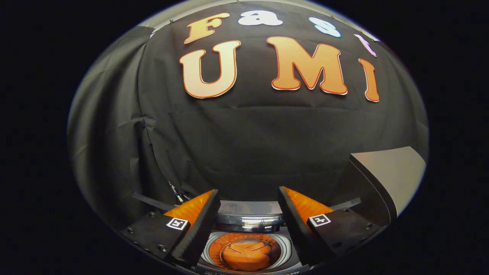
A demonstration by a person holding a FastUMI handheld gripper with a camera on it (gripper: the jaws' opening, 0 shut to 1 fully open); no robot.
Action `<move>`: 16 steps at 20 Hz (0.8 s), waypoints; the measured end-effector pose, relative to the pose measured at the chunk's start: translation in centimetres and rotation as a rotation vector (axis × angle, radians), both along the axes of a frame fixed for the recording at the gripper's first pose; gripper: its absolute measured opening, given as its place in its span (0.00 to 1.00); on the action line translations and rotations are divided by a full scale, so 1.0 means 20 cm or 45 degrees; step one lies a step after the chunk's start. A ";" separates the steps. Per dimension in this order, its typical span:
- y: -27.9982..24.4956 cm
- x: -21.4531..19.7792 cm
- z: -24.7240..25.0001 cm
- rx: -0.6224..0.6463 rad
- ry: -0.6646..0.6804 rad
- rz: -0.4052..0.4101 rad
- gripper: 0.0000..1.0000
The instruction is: Put the clothes into the washing machine and then close the washing machine lid.
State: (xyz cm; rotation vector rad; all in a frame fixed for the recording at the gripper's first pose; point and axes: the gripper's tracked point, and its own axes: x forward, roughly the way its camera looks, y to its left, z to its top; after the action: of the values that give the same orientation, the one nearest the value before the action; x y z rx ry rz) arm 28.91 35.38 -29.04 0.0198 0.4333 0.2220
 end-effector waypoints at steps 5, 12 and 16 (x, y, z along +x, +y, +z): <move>0.00 0.02 0.00 0.009 -0.043 0.019 0.99; 0.00 -0.08 -0.03 0.013 -0.095 0.013 1.00; -0.02 -0.19 -0.11 0.009 -0.105 -0.003 0.99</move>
State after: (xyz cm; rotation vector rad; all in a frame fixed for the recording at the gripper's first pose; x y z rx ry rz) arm 25.09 34.91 -31.24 0.0183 0.3506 0.2213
